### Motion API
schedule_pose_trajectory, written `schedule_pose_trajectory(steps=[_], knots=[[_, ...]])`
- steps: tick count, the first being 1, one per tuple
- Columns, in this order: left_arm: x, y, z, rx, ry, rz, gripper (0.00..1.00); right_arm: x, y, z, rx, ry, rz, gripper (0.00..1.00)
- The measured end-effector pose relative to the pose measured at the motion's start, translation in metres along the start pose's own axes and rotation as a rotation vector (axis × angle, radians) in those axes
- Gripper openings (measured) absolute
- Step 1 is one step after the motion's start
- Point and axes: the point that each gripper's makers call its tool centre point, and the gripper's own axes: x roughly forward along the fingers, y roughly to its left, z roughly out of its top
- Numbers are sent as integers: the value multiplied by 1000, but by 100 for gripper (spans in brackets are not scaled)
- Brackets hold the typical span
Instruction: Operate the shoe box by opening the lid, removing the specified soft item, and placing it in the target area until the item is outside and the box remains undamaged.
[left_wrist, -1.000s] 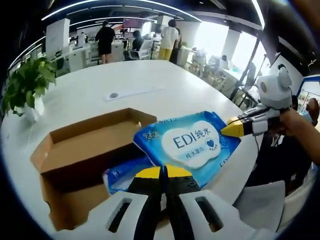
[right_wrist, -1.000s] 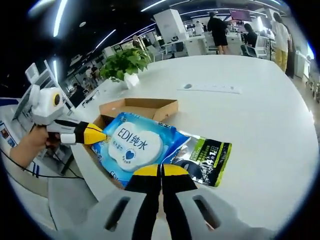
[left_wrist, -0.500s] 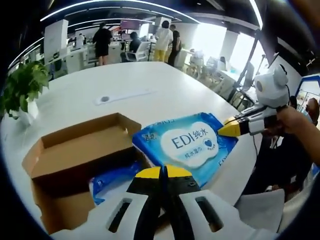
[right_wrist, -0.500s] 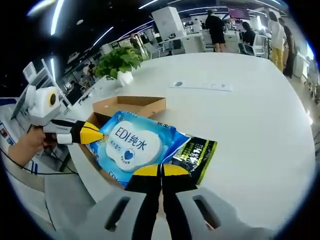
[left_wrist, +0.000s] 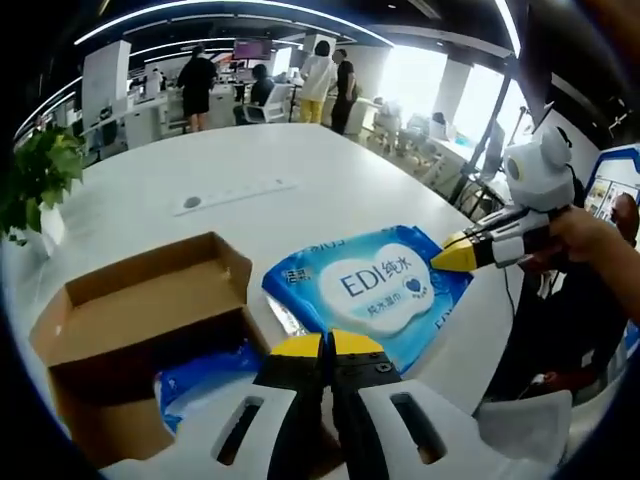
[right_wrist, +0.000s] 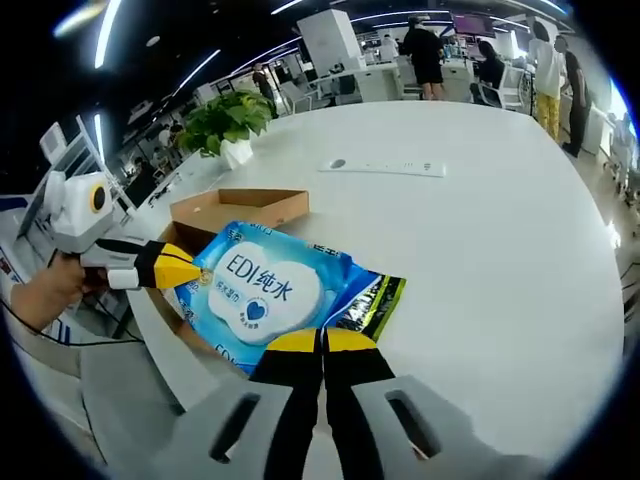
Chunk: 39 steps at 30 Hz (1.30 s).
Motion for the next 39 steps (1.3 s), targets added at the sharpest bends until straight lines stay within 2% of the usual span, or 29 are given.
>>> schedule_pose_trajectory(steps=[11, 17, 23, 26, 32, 39], knots=[[26, 10, -3, 60, 43, 8, 0, 23, -17, -2, -47, 28, -2, 0], [43, 12, -8, 164, 99, 12, 0, 35, -28, -4, -74, 50, -15, 0], [56, 13, -13, 216, 133, 14, 0, 44, -37, -6, -83, 65, -25, 0], [63, 14, -17, 271, 156, 17, 0, 48, -41, -8, -91, 76, -29, 0], [70, 17, -18, 292, 177, 18, 0, 55, -48, -9, -107, 87, -28, 0], [79, 20, -29, 333, 232, 14, 0, 65, -51, -14, -119, 103, -29, 0]])
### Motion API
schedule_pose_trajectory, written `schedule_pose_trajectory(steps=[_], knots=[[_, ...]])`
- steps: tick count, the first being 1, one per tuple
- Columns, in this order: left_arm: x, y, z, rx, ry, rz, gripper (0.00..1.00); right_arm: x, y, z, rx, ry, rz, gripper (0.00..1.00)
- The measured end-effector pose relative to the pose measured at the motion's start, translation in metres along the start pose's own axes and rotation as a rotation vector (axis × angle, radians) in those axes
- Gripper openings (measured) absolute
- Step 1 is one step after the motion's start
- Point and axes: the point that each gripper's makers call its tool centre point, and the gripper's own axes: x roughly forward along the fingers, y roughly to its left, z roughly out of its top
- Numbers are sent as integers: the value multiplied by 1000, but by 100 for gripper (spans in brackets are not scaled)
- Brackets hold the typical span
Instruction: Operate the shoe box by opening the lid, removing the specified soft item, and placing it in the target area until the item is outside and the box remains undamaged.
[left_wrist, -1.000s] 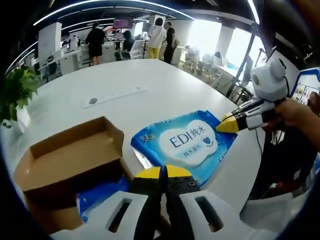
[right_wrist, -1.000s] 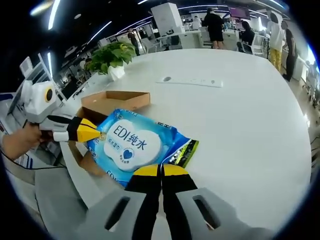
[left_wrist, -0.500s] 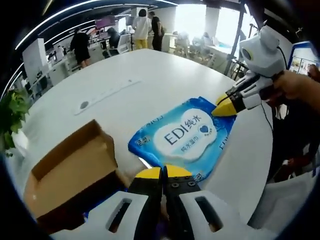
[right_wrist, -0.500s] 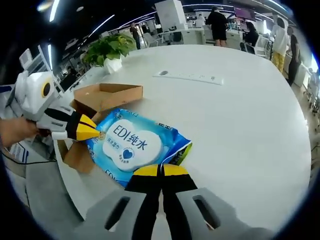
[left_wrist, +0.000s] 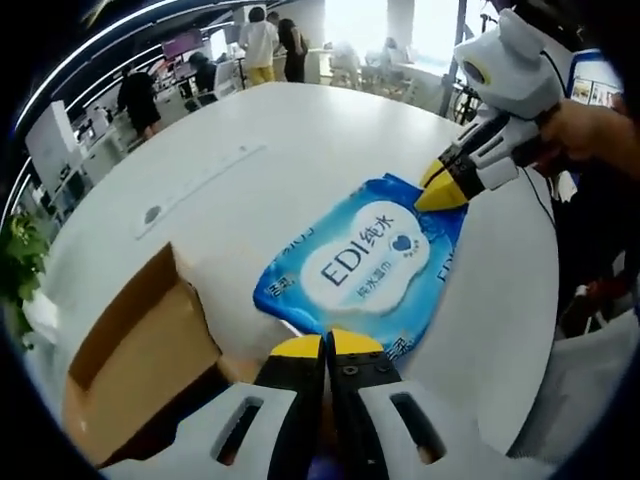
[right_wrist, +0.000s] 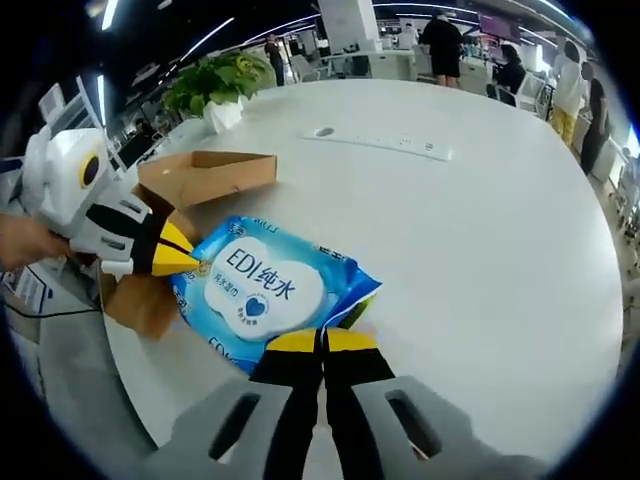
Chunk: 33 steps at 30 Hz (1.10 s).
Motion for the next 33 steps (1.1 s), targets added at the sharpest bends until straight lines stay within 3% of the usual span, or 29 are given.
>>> schedule_pose_trajectory(steps=[20, 25, 33], knots=[[7, -1, 6, 189, 34, 27, 0, 8, -10, -9, 33, -12, -17, 0], [11, -5, 3, 273, 71, 32, 0, 10, -12, -10, 43, -21, -29, 0], [15, -6, 0, 318, 105, 42, 0, 13, -15, -13, 58, -33, -37, 0]])
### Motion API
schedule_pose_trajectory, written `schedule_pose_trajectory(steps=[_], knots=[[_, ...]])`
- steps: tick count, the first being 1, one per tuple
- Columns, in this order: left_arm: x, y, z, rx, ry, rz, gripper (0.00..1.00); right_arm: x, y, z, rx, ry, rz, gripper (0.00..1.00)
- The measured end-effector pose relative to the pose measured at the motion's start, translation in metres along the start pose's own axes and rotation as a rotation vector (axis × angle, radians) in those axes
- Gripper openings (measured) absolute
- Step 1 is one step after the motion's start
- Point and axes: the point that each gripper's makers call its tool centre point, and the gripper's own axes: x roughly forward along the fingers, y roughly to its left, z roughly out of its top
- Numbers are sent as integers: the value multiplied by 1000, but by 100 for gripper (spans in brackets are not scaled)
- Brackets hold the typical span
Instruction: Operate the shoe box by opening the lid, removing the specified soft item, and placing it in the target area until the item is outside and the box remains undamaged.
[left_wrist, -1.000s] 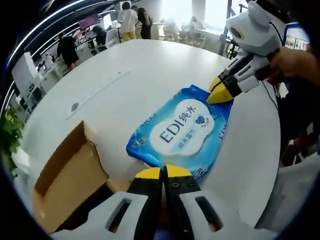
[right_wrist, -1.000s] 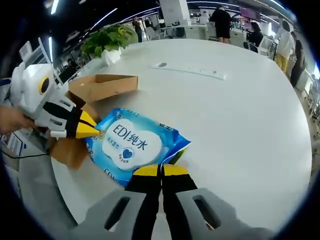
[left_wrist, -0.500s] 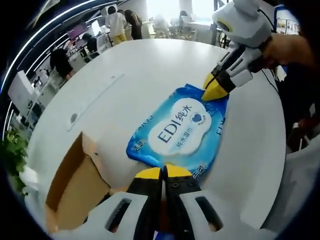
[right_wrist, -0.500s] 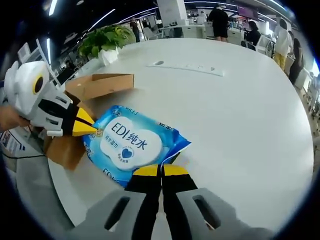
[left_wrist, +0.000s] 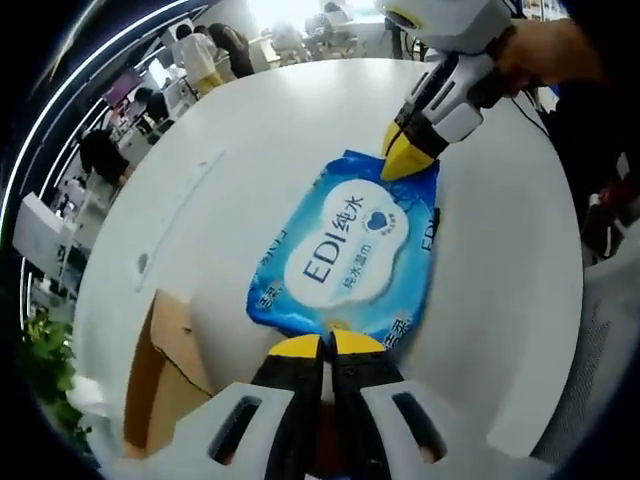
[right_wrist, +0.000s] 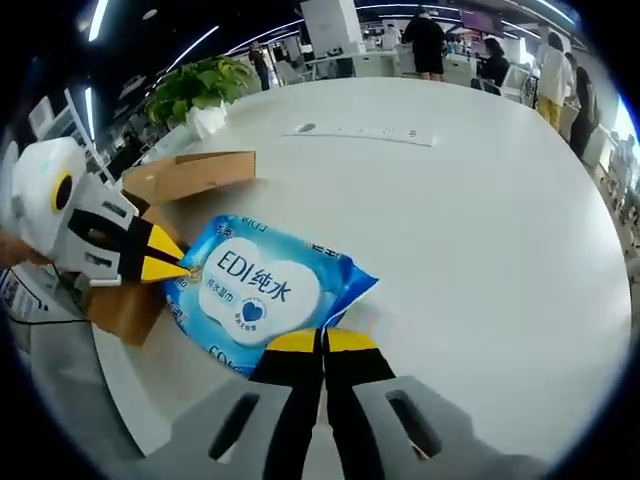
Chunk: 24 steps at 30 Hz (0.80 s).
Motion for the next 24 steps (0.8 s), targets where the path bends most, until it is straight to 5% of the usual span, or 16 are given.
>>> schedule_pose_trajectory(steps=[24], knots=[[-29, 7, -1, -231, -66, -45, 16, -24, -6, 3, 41, -51, -25, 7]])
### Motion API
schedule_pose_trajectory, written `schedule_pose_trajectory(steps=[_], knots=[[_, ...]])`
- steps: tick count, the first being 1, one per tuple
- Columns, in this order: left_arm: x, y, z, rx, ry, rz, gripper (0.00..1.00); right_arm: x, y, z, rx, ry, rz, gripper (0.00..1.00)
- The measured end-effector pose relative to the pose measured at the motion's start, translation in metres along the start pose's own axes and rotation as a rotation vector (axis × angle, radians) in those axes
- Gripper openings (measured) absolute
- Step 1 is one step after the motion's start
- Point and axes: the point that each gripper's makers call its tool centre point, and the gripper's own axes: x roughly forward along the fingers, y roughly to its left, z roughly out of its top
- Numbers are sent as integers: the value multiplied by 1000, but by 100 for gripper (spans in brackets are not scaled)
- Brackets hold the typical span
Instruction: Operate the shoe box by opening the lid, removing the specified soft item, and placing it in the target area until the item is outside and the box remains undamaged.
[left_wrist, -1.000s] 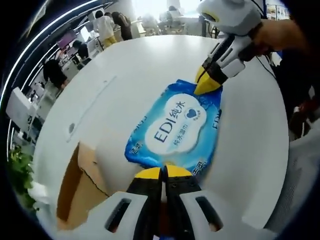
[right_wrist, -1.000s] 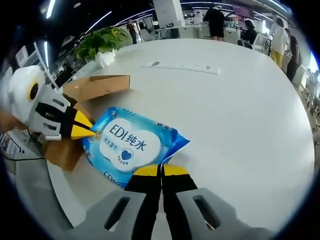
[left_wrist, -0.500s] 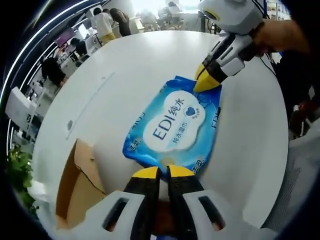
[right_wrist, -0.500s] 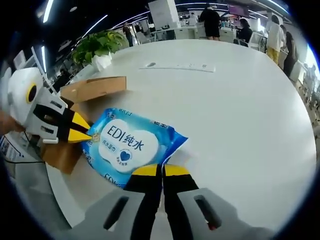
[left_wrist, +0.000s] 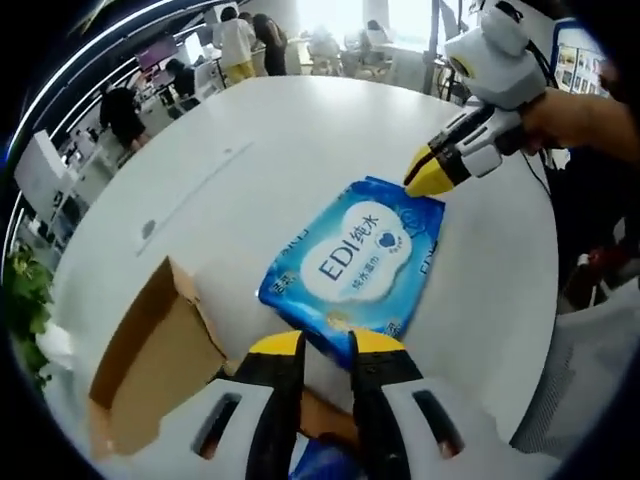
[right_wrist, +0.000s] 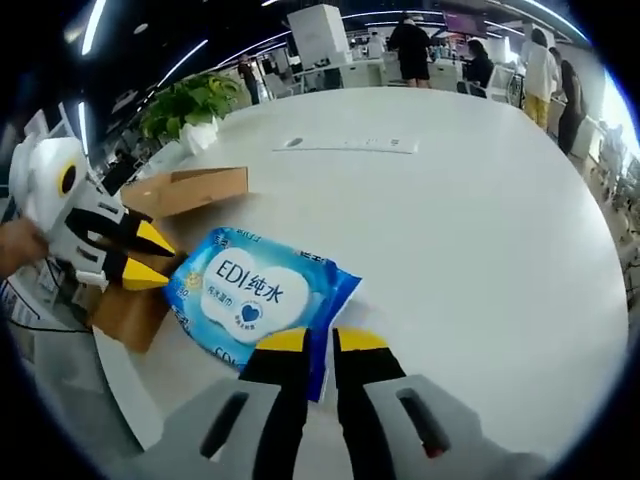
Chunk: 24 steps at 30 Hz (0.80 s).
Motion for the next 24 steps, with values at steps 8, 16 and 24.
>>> schedule_pose_trajectory(steps=[8, 16, 24], knots=[[-20, 5, -2, -50, -38, -6, 18, -13, 3, -1, -10, -7, -9, 10], [-39, 13, -7, -100, -75, 0, 19, -27, 19, 4, -53, -17, -3, 13], [-62, 27, -22, -153, -108, 23, 24, -40, 36, 12, -117, -31, 6, 19]])
